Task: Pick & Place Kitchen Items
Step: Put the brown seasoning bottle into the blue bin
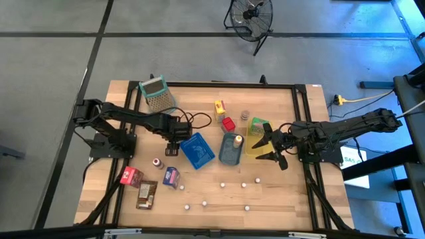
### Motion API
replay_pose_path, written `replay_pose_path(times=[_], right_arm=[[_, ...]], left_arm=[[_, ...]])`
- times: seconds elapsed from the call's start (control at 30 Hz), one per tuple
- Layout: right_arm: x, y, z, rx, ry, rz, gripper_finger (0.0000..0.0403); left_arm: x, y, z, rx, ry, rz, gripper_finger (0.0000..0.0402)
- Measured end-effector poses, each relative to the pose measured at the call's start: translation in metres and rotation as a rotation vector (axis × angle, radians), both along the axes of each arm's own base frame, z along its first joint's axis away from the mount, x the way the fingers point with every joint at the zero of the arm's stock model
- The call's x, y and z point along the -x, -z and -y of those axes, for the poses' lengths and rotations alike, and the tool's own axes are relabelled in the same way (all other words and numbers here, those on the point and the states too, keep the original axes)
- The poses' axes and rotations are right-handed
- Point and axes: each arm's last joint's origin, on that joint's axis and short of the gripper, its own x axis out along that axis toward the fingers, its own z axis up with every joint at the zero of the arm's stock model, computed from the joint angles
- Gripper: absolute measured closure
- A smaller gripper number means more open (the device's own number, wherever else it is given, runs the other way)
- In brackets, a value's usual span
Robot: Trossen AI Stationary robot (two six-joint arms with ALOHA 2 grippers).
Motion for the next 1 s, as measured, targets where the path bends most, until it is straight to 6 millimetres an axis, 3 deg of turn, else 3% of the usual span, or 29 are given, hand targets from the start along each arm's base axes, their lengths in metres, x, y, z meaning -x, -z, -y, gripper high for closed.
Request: replay_pose_path(times=[1.0], right_arm=[[0.0000, 0.0004, 0.0003, 0.004, 0.011, -0.003, 0.0186]], left_arm=[[-0.0025, -0.0005, -0.0005, -0.005, -0.025, 0.029, 0.0164]])
